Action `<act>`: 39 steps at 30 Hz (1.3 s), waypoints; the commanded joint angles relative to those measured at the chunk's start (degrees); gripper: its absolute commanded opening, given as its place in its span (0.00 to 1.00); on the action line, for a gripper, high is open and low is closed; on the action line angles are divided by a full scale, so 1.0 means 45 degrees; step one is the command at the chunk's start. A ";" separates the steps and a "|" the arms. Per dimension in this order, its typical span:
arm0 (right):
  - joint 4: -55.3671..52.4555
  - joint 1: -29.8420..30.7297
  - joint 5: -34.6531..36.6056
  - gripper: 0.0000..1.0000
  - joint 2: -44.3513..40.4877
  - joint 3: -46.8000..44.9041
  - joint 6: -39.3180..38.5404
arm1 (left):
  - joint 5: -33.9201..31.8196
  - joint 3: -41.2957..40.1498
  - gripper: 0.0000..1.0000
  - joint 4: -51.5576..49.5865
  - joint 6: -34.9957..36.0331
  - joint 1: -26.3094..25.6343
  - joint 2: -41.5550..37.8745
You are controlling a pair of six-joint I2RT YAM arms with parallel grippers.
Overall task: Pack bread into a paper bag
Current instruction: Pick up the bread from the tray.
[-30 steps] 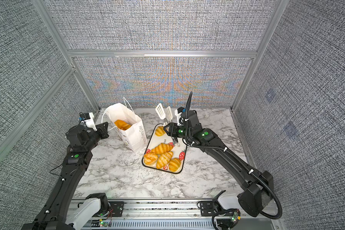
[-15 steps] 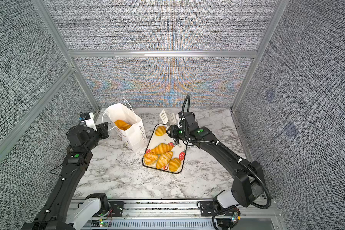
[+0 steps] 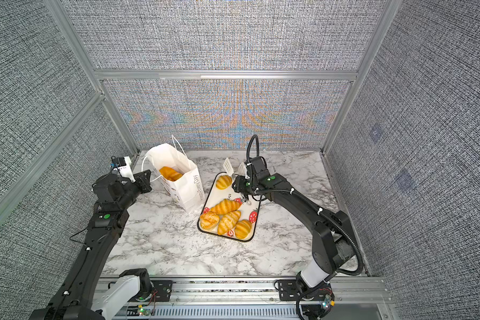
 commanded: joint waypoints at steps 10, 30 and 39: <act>-0.0444 0.0105 0.0626 0.55 0.1121 0.0643 -0.0498 | -0.0004 -0.0068 0.00 0.0351 0.0065 0.0019 0.0036; -0.1705 0.0769 0.1847 0.61 0.3287 0.2548 -0.1105 | -0.0063 -0.0058 0.00 0.0328 0.0081 0.0020 0.0028; -0.2004 0.1011 0.1994 0.65 0.4098 0.3277 -0.1183 | -0.0072 -0.0072 0.00 0.0321 0.0104 0.0020 0.0018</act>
